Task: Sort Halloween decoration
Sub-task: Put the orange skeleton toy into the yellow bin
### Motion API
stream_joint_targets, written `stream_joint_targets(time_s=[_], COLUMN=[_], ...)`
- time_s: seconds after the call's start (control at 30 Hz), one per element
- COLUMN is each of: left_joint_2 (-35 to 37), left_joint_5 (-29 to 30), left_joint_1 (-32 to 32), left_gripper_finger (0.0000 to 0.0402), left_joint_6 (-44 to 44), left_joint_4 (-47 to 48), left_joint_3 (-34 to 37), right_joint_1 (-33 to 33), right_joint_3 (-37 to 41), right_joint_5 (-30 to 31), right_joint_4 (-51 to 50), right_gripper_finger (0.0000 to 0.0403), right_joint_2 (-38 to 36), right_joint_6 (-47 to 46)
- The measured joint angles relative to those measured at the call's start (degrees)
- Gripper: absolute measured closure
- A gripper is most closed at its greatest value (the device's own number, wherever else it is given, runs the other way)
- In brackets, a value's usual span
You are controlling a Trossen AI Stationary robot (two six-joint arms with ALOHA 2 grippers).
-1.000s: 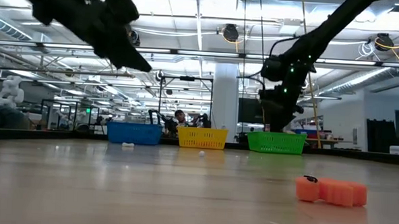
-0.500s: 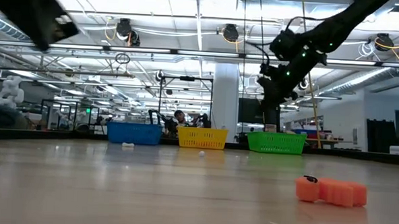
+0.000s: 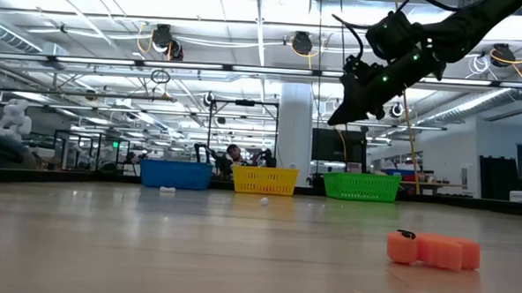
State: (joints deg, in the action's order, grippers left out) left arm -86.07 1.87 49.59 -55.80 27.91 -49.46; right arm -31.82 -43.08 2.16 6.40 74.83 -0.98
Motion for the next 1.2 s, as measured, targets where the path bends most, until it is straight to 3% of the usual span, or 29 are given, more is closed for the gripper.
stream_joint_targets(time_s=[0.3,0.53,0.7,0.97,1.2], left_joint_2=[-8.3,-12.1,-14.0,-13.8,-8.9], left_joint_5=[-0.2,0.9,2.9,4.4,5.7], left_joint_1=[1.7,2.6,3.4,3.3,1.8], left_gripper_finger=[0.0224,0.0193,0.0235,0.0382,0.0389], left_joint_6=[-2.4,-4.8,-8.2,-8.4,-7.9], left_joint_4=[-4.7,-9.2,-5.8,-3.0,3.8], left_joint_3=[-0.3,-0.5,-0.8,-0.7,-0.1], right_joint_1=[1.2,1.2,1.2,1.2,1.2], right_joint_3=[0.0,0.0,0.0,0.0,-0.1], right_joint_5=[2.5,2.5,2.5,2.5,2.5], right_joint_4=[-0.1,-0.1,-0.1,-0.2,-0.2], right_gripper_finger=[0.0402,0.0403,0.0403,0.0403,0.0403], right_joint_2=[0.0,0.1,0.1,0.1,0.1], right_joint_6=[1.9,2.1,2.1,2.1,2.1])
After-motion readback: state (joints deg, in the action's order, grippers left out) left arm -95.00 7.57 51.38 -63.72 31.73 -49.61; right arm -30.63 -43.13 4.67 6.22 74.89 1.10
